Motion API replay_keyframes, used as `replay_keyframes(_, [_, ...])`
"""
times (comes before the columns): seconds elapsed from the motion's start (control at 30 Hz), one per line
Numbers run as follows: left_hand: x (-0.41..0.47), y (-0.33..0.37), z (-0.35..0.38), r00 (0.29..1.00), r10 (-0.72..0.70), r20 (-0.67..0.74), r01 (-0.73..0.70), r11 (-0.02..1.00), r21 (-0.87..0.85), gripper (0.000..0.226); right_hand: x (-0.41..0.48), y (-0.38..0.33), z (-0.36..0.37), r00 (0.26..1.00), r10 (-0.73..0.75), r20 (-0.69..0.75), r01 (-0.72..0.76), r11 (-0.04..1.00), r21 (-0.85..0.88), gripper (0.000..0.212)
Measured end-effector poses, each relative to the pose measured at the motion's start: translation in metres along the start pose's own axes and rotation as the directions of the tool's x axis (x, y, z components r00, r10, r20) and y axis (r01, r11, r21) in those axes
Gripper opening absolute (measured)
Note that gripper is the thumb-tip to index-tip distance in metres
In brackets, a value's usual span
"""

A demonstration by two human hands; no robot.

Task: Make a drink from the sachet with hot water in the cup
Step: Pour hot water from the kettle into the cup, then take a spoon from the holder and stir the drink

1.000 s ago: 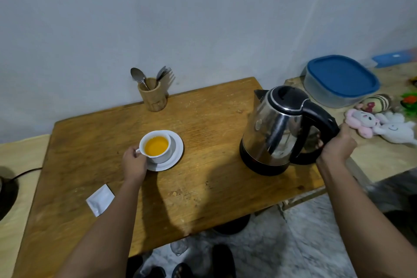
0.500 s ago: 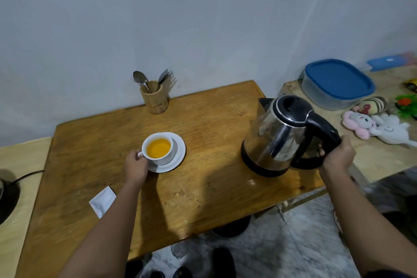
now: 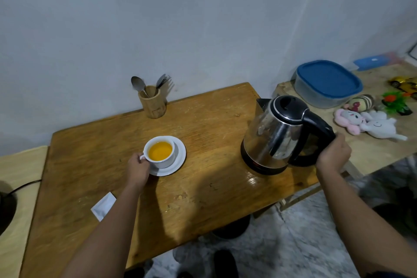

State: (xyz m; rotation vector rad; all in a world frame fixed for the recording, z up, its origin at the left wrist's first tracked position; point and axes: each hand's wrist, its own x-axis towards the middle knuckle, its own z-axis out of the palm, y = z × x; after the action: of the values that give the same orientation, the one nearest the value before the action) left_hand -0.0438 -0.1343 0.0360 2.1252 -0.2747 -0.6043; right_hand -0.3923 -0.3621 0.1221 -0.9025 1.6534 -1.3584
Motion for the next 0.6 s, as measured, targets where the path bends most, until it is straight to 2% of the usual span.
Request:
replay_keyframes(0.23, [0.000,0.002,-0.007,0.996,0.011,0.090,-0.015,0.999,0.044,0.025,-0.022,-0.012,0.003,0.972,-0.234,-0.027,0.231,0.969,-0.087,0.028])
replay_keyframes(0.33, [0.002,0.004,-0.010,0.992,0.004,0.123,-0.011,0.999,0.052,0.024,-0.032,-0.023,0.009,0.936,-0.346,-0.058,0.339,0.934,-0.115,0.029])
replay_keyframes(0.4, [0.004,0.005,-0.011,0.991,0.006,0.133,-0.010,0.999,0.036,0.024,-0.044,-0.030,0.016,0.893,-0.450,-0.024,0.443,0.885,-0.142,0.029])
replay_keyframes(0.5, [0.003,0.005,-0.013,0.988,0.028,0.149,-0.029,1.000,0.008,0.023,-0.070,-0.039,0.036,0.762,-0.628,0.157,0.647,0.749,-0.146,0.029])
replay_keyframes(0.6, [0.001,0.004,-0.015,0.982,0.040,0.183,-0.039,0.999,-0.009,0.024,-0.103,-0.045,0.069,0.621,-0.651,0.436,0.729,0.685,-0.015,0.027])
